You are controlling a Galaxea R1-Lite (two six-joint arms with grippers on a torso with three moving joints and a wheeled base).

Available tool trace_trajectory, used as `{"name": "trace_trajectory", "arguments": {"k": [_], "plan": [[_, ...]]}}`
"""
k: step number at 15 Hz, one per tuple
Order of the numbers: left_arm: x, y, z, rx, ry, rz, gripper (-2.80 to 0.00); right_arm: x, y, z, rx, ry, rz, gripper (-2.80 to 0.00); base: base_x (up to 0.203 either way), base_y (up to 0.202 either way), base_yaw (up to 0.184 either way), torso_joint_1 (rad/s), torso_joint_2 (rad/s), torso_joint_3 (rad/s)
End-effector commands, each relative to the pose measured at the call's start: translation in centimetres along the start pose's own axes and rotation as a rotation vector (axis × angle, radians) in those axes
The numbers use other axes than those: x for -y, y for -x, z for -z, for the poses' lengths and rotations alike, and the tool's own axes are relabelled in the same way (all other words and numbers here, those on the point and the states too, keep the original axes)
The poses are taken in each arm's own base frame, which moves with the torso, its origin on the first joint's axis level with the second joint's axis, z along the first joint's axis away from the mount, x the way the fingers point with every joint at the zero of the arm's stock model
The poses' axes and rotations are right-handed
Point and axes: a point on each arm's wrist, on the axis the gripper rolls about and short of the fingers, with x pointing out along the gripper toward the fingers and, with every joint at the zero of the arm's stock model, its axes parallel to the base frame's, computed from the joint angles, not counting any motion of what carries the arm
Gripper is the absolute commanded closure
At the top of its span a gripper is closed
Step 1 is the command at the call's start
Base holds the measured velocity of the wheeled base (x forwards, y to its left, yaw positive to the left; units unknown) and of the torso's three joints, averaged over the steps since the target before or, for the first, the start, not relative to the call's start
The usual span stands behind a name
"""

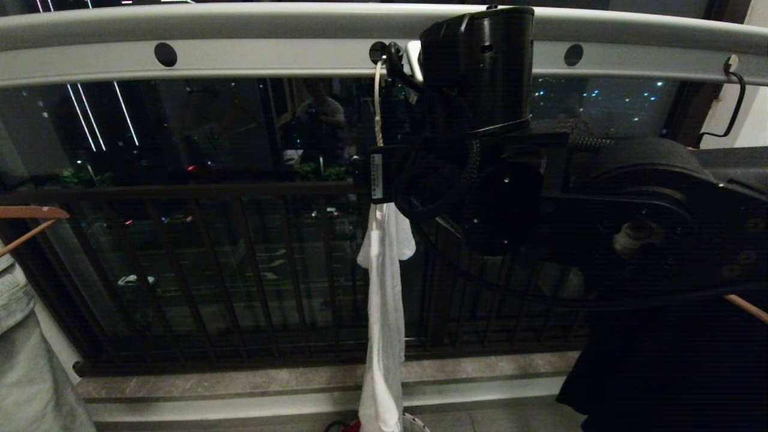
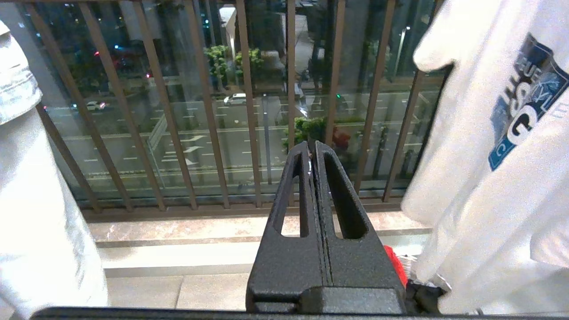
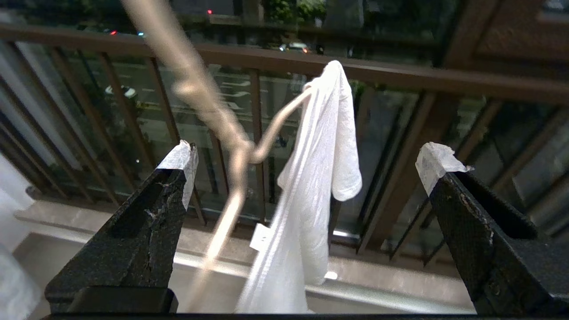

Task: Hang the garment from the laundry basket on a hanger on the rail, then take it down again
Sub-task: Take the clothes off the clothes rack

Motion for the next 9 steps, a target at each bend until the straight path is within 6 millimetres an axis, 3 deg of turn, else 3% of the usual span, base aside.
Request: {"name": "trace_trajectory", "arguments": {"k": [1,3,9], "plan": [[0.0,-0.1,0.4,-0.015,0.0,0.0,0.0,-0.7,-1.2,0.6,0.015,0.03,0.004,-2.8,0.0,0.0,0.0,0.0,0.0,0.0],[0.0,-0.1,0.4,-0.015,0.0,0.0,0.0,-0.7,-2.2,0.5,0.054,0.058,0.017,-2.8,0.0,0.0,0.0,0.0,0.0,0.0],[0.0,-0.1,0.4,-0.016,0.0,0.0,0.0,-0.6,-2.6,0.6,0.056,0.078,0.024,-2.8,0.0,0.0,0.0,0.0,0.0,0.0]]}}
